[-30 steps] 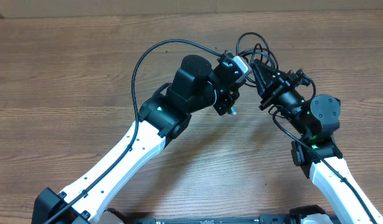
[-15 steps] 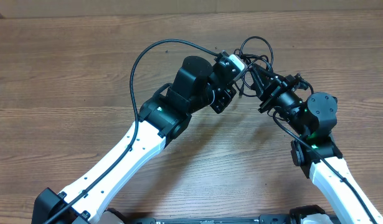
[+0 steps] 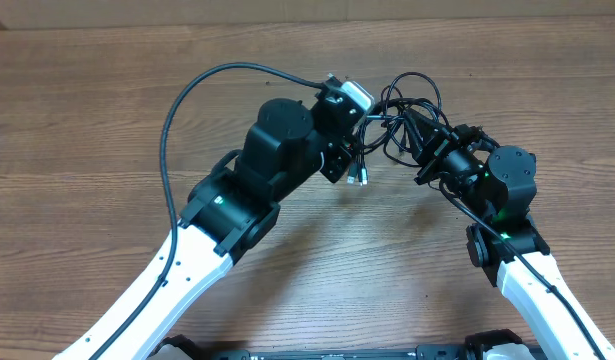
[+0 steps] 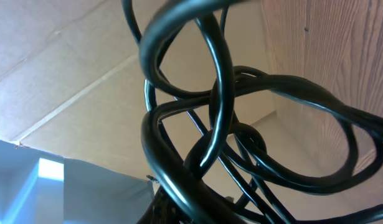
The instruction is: Untangle cables
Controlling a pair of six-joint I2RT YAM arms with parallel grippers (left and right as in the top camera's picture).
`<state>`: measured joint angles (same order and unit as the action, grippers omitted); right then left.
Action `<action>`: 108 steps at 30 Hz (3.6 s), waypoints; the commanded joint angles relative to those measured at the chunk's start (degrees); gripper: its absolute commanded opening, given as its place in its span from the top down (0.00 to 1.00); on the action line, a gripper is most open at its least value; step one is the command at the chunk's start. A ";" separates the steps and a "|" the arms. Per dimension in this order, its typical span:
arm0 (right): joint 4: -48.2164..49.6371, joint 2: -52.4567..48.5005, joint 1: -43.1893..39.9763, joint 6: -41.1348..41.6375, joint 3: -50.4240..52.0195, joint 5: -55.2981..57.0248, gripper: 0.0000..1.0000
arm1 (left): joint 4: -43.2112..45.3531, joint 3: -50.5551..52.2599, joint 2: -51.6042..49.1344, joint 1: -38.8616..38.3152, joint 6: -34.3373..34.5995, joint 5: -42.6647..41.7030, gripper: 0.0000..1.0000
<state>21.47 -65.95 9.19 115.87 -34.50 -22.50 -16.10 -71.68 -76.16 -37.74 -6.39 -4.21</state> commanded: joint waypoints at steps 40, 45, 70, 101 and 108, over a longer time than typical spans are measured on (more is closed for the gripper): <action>30.53 0.90 0.07 -47.98 -1.18 -39.91 0.96 | -22.67 -0.76 3.10 15.58 -32.68 -34.62 0.00; 30.53 0.90 0.07 -46.23 -1.18 -41.44 0.96 | -22.60 -0.76 2.89 15.58 -38.71 -38.53 0.00; 30.12 0.90 0.07 -44.06 -1.18 -44.54 0.96 | -20.96 -0.74 0.79 14.03 -40.33 -44.78 0.96; 20.68 -7.15 0.07 -50.99 -1.18 -41.24 0.78 | -24.50 -0.74 0.79 14.10 -29.14 -27.45 0.96; 14.82 -7.15 0.07 -61.55 -1.18 -41.46 0.71 | -24.24 -0.74 0.79 14.10 -28.26 -27.41 0.96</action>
<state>38.09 -73.14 9.19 61.80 -34.52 -64.10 -41.10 -71.68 -75.29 -23.64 -36.10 -30.17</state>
